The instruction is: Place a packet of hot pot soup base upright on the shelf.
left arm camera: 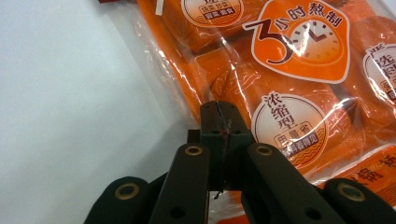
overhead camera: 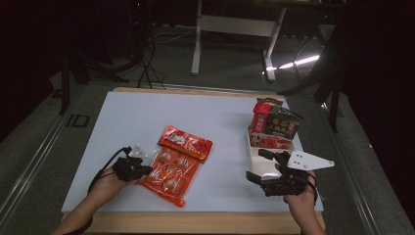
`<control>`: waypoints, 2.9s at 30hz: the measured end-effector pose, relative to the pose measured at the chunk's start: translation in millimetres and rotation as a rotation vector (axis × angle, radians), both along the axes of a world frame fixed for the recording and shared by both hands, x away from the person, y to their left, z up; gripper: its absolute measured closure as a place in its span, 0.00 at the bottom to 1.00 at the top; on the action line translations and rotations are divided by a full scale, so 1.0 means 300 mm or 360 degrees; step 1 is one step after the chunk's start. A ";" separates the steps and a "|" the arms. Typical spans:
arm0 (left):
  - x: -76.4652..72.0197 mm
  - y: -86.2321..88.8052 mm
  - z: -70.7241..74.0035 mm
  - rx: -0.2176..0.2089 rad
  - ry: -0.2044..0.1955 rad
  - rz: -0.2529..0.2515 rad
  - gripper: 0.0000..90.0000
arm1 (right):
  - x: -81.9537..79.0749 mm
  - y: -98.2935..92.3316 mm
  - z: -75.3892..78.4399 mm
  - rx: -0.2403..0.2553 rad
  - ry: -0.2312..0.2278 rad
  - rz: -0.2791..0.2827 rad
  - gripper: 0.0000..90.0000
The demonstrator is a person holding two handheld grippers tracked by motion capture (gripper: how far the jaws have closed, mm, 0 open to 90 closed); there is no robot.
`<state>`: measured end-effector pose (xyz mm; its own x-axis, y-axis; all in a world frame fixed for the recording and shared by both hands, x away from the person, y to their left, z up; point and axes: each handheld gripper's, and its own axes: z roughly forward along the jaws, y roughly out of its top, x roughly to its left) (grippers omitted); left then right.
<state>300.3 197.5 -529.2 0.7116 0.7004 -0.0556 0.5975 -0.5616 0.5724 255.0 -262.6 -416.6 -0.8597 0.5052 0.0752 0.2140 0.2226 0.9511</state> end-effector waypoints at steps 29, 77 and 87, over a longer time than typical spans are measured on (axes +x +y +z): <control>-0.027 -0.233 0.002 -0.0125 0.0056 -0.0199 1.00 | -0.004 0.007 -0.006 -0.0010 0.0008 0.0010 0.16; 0.215 -0.082 0.084 -0.0563 -0.0080 0.0032 0.43 | -0.025 0.026 -0.023 -0.0092 -0.0102 -0.0068 0.15; 0.262 -0.074 0.054 -0.0553 -0.0089 0.0066 0.43 | -0.021 0.025 -0.028 -0.0097 -0.0097 -0.0101 0.12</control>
<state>378.8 175.1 -513.0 0.6915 0.6749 -0.2576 0.5781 -0.3032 0.7575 248.7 -255.0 -425.1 -0.8279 0.5608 -0.0089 0.1715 0.2683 0.9479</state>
